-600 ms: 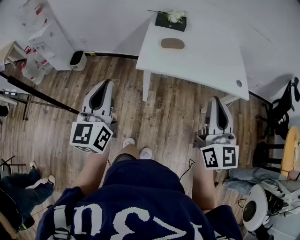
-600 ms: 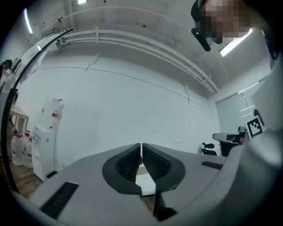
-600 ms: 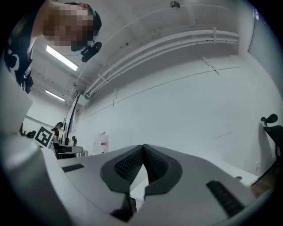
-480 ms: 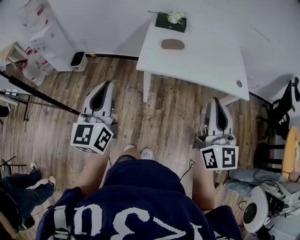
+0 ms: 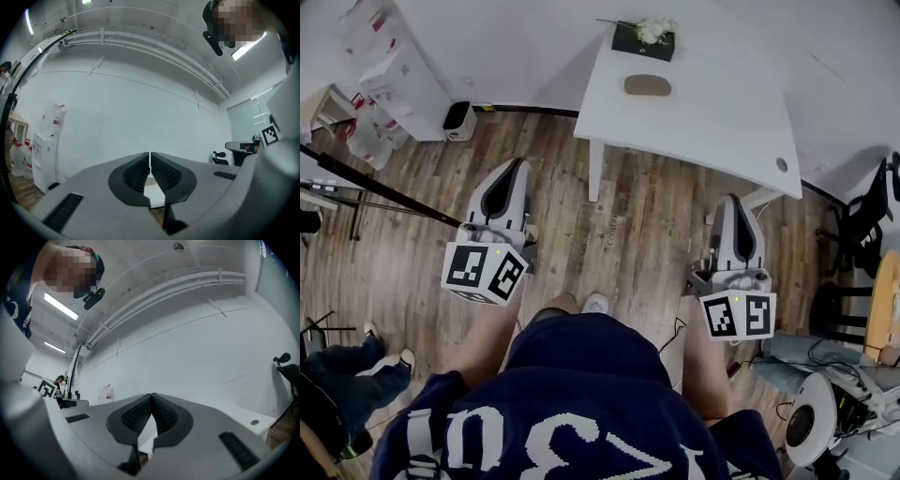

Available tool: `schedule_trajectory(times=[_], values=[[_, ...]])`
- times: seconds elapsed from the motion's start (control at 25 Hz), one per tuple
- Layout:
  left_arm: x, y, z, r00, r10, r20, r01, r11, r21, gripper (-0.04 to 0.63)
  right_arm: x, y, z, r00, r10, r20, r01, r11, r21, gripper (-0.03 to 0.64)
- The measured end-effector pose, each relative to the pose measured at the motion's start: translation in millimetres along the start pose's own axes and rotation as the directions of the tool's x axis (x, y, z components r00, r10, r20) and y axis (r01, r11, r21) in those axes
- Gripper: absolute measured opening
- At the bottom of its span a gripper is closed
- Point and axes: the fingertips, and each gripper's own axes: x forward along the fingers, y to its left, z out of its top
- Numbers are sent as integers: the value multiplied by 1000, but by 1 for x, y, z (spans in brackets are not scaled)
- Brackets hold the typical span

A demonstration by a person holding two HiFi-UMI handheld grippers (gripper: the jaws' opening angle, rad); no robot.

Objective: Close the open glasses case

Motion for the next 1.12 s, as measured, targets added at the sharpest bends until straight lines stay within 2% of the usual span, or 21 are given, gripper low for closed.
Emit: schedule_trajectory(times=[0.32, 0.52, 0.84, 1.12], values=[[6, 15, 16, 1000, 12, 13, -12, 1000, 8, 25, 21, 13, 1, 999, 39, 8, -39, 999, 19, 25], [33, 35, 15, 1000, 3, 30, -3, 1000, -9, 25, 49, 14, -4, 999, 49, 8, -49, 999, 6, 25], [143, 86, 26, 995, -80, 52, 80, 997, -5, 25, 149, -2, -7, 999, -8, 44, 9, 1000, -23, 25], [258, 136, 32, 982, -186, 35, 187, 982, -17, 25, 253, -13, -18, 996, -79, 50, 81, 996, -28, 25]])
